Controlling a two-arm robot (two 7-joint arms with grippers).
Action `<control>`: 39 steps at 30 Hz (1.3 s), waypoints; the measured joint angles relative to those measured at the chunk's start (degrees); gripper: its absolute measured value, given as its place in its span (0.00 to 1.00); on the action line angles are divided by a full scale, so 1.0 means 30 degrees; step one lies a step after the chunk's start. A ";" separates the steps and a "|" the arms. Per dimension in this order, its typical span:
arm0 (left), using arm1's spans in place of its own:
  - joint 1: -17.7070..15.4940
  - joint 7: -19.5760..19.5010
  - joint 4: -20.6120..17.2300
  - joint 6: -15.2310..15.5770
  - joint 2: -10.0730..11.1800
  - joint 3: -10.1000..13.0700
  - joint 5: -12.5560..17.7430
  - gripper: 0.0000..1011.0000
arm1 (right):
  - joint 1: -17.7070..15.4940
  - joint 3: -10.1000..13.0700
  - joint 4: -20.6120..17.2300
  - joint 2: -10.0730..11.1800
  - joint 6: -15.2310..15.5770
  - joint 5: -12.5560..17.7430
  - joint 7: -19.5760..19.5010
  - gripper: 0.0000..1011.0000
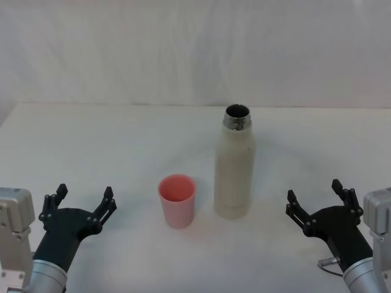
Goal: Grasp the thermos with one hand and pour water into the cup lid.
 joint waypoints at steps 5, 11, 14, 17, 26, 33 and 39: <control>0.0000 0.0000 0.0000 0.0000 0.0000 0.0000 0.0000 0.99 | 0.0000 0.0001 0.0000 0.0000 0.0001 0.0001 0.0001 0.99; 0.0000 0.0000 0.0000 0.0000 -0.0001 0.0000 0.0000 0.99 | 0.0000 0.0000 0.0000 -0.0001 0.0000 0.0000 0.0001 0.99; 0.0000 0.0000 0.0000 0.0000 -0.0001 0.0000 0.0000 0.99 | 0.0000 0.0000 0.0000 0.0000 0.0001 0.0000 0.0000 0.99; 0.0000 0.0000 0.0000 0.0000 -0.0001 0.0000 0.0000 0.99 | 0.0001 0.0000 0.0000 0.0000 0.0001 0.0000 0.0001 0.99; 0.0000 0.0000 0.0000 0.0000 -0.0001 0.0000 0.0000 0.99 | 0.0000 0.0001 0.0001 0.0000 0.0001 0.0000 0.0001 0.99; -0.0001 0.0000 0.0000 0.0000 0.0000 0.0000 0.0000 0.99 | -0.0005 0.0016 -0.0020 -0.0004 0.0029 -0.0011 0.0023 0.99; 0.0000 0.0001 0.0000 0.0000 0.0000 0.0000 0.0000 0.99 | -0.0216 0.0350 -0.0929 0.0094 0.0541 -0.0119 0.0602 0.99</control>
